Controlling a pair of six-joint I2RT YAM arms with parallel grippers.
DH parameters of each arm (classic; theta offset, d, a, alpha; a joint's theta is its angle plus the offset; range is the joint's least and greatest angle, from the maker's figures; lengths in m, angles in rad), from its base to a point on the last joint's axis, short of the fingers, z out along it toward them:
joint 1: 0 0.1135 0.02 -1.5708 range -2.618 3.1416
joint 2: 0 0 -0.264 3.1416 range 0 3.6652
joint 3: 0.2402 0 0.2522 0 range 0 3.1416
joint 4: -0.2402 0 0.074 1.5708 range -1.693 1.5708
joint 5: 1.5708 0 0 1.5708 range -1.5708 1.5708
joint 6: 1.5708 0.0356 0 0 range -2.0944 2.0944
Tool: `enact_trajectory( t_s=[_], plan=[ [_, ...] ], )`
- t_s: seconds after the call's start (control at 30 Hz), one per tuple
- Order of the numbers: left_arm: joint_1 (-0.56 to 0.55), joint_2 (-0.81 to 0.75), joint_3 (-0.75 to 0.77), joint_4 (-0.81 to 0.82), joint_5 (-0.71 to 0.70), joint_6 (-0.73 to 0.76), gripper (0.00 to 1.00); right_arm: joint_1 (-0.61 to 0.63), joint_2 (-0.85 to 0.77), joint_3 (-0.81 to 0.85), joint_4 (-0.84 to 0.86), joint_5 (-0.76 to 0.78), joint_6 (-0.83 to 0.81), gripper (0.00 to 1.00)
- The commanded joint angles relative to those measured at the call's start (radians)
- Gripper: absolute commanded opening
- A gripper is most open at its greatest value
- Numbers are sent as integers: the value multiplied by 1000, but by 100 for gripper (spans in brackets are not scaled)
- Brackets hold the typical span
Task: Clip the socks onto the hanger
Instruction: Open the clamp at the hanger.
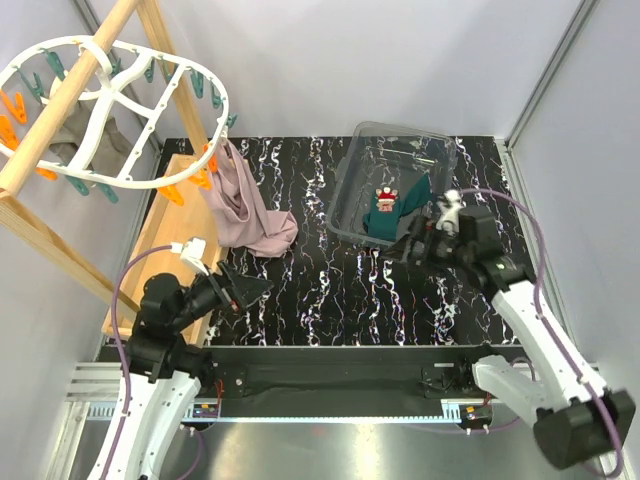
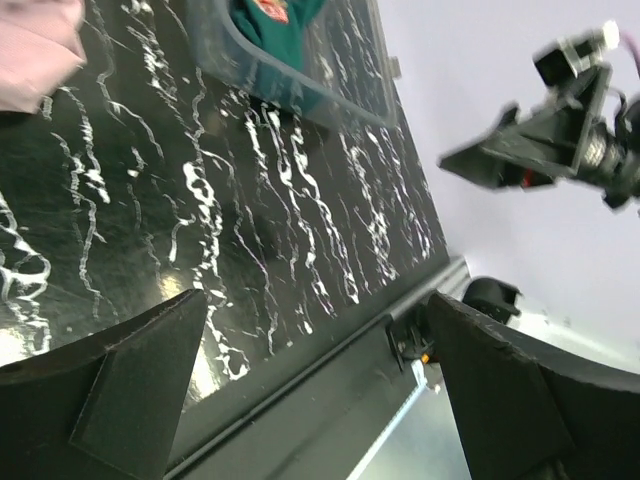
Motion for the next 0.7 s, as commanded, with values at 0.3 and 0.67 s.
enact_trajectory(
  t_s=[0.3,0.67],
  plan=[
    [0,-180,134,12,34,39,88,597,362,301,352,255,-52,100],
    [-1,-283,499,-360,-443,213,84,784,558,474,778,127,-172,95]
  ],
)
